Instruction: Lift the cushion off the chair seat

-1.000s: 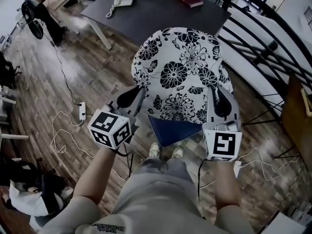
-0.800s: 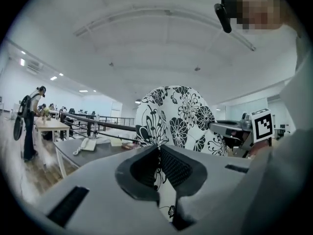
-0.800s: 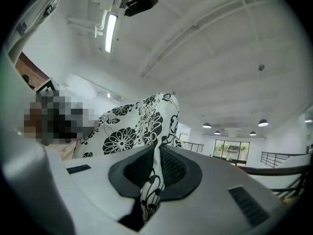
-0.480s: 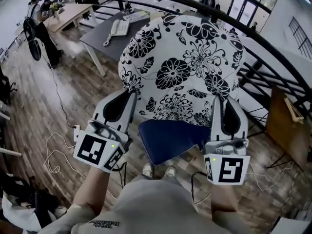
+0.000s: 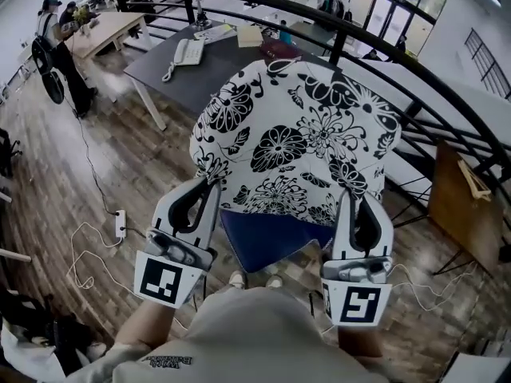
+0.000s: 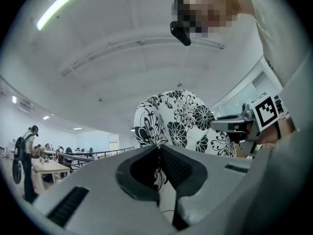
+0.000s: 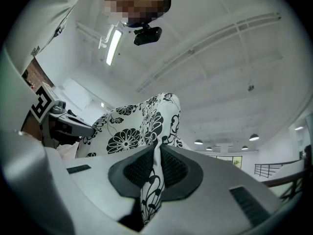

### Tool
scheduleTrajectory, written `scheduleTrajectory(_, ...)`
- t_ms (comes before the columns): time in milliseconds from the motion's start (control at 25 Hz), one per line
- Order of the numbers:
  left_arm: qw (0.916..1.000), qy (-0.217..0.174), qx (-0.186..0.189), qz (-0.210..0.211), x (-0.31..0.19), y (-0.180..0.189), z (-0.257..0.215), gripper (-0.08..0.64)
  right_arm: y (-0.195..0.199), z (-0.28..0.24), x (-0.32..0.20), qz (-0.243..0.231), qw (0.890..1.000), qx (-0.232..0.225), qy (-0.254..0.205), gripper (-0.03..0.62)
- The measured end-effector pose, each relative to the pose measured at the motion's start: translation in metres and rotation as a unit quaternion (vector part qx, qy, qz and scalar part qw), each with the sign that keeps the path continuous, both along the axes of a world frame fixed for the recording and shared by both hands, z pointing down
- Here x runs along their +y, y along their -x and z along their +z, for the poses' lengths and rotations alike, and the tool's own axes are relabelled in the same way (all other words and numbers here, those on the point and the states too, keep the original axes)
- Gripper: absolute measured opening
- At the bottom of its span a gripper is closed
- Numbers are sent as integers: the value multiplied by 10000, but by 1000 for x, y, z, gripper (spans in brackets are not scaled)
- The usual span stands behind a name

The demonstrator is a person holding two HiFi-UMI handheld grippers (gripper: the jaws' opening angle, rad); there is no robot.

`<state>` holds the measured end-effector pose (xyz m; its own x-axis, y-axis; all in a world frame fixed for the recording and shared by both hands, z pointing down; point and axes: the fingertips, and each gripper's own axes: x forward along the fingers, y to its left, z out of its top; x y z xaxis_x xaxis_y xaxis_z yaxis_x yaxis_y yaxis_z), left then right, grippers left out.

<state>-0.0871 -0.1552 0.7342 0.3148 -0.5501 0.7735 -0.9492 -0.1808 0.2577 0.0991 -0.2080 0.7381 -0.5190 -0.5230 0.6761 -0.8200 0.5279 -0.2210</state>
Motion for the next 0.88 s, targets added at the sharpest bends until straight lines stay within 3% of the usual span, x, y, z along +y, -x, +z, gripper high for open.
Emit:
scheduleTrajectory(240,9992,385,84,0,2,3,6,18,-3,9,2,-3,9992,19,387,23)
scheduleTrajectory(880,9988,462,10,136,-1,-4,-2,18,1,4,-2,-129,9989,-122,423,23)
